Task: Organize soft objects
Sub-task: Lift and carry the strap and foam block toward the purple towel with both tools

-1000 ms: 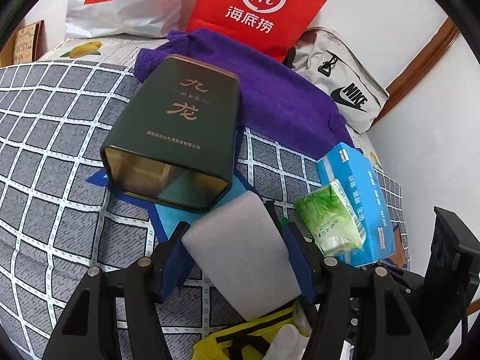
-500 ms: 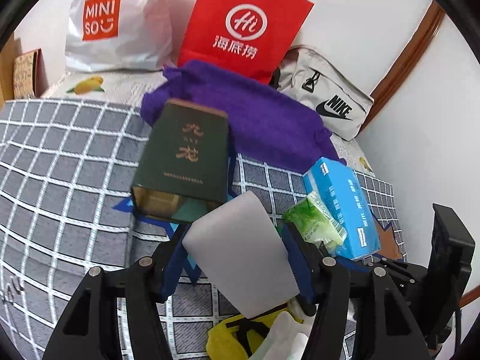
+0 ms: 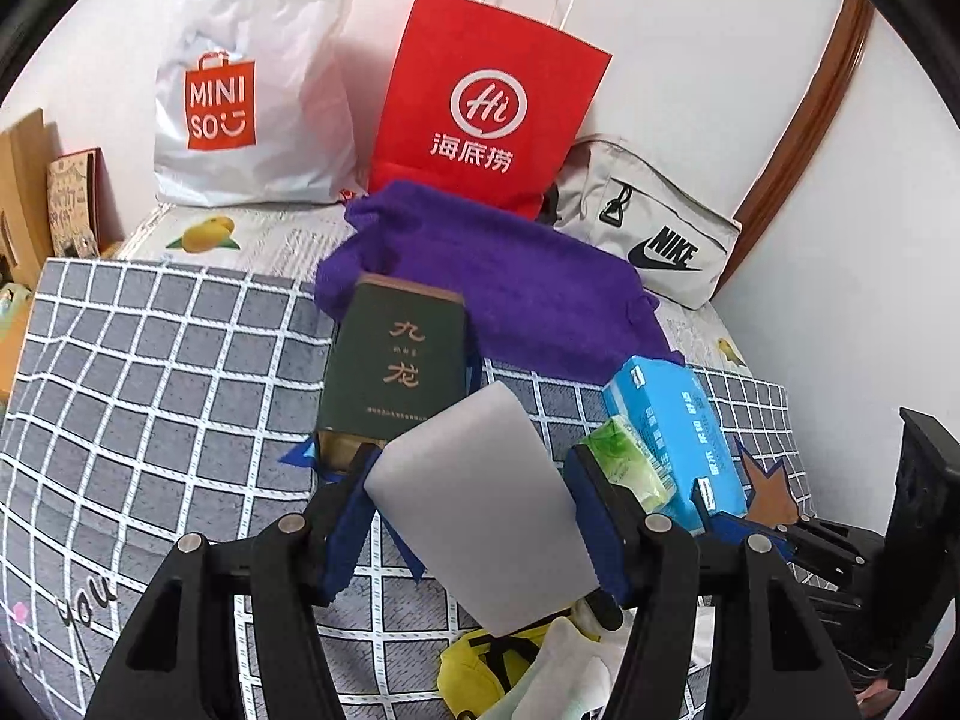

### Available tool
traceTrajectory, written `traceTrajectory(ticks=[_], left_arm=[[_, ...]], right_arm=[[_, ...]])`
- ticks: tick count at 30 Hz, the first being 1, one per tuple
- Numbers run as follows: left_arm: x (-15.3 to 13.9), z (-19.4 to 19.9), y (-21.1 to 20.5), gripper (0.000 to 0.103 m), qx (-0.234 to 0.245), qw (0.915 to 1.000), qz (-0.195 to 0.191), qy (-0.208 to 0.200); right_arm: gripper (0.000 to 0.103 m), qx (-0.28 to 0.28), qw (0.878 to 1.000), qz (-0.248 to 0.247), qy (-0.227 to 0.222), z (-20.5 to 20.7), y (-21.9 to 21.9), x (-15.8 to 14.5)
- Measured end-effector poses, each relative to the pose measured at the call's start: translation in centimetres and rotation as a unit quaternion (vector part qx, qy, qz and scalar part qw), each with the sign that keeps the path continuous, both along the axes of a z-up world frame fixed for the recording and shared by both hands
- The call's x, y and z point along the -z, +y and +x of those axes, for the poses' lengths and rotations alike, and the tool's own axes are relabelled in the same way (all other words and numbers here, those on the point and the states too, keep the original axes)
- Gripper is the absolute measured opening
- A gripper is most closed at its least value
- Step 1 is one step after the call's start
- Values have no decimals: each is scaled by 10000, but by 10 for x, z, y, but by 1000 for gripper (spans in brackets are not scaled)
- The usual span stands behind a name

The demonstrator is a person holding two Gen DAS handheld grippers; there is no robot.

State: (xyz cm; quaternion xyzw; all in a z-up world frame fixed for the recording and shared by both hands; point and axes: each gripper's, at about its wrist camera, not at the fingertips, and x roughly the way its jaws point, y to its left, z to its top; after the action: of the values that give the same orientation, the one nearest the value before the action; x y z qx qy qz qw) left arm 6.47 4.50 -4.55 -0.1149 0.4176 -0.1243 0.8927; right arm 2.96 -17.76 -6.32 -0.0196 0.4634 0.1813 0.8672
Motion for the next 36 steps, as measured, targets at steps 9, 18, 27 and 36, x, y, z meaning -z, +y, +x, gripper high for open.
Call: traceTrajectory(ticks=[9, 18, 27, 36], left_arm=[[-15, 8, 1, 60, -58, 9998, 111, -137], [-24, 19, 0, 60, -42, 9996, 170, -209], [-26, 51, 3, 60, -119, 9985, 503, -201], [-27, 101, -5, 60, -103, 9939, 1074, -228]], right_arm=[[20, 144, 9994, 242, -218, 5, -13, -24], [20, 345, 9981, 234, -463, 23, -30, -45], [20, 659, 9959, 51, -615, 61, -43, -53], [20, 865, 9937, -57, -711, 113, -58, -49]])
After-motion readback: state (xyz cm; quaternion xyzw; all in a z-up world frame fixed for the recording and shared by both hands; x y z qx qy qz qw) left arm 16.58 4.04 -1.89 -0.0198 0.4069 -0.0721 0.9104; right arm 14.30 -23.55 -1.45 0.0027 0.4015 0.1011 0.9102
